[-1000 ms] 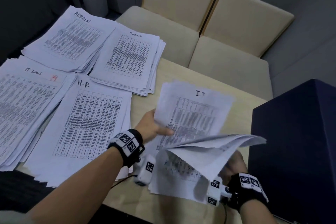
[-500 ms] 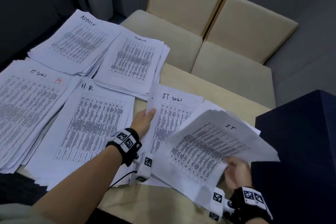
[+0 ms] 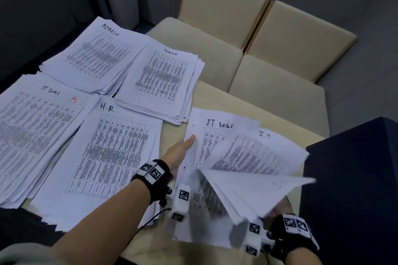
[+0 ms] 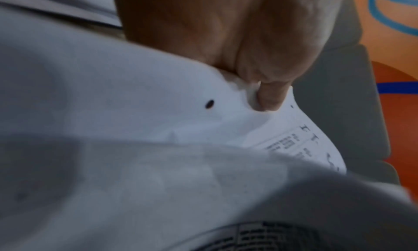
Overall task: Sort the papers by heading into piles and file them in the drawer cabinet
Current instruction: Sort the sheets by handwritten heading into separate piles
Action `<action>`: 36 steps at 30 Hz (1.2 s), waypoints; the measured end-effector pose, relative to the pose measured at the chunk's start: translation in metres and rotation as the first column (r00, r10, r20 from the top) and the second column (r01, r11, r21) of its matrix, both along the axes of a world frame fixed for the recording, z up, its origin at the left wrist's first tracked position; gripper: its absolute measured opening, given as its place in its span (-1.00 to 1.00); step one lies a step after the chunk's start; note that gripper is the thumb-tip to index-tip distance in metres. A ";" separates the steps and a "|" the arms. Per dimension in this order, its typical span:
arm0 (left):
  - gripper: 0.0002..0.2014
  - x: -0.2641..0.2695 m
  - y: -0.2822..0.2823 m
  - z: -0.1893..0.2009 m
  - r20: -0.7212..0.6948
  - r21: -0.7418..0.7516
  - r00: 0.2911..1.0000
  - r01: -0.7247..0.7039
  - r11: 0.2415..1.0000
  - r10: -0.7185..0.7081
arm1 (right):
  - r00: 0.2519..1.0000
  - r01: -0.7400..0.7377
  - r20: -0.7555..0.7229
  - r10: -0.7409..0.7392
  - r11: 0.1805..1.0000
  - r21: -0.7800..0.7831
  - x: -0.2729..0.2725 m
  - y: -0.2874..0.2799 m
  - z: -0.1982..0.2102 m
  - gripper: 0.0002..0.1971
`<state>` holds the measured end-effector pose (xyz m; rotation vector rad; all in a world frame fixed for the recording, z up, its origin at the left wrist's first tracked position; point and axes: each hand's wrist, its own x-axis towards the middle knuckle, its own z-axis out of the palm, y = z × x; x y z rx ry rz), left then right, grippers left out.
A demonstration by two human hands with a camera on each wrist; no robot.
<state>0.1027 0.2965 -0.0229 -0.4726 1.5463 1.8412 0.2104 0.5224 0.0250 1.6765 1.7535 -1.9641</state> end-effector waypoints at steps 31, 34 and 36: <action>-0.82 -0.026 -0.011 0.065 -0.588 -0.272 0.801 -0.060 0.960 -0.116 | 0.808 -0.242 -0.352 0.473 0.811 0.533 -0.066 -0.041 0.042 -0.75; -0.95 -0.019 -0.037 0.072 -0.627 -0.222 0.778 -0.134 0.966 -0.036 | 0.790 -0.195 -0.409 0.457 0.820 0.538 -0.072 -0.061 0.049 -0.81; -0.88 -0.020 -0.065 0.079 -0.656 -0.208 0.755 -0.164 0.964 -0.013 | 0.760 -0.176 -0.465 0.455 0.832 0.526 -0.078 -0.082 0.060 -0.83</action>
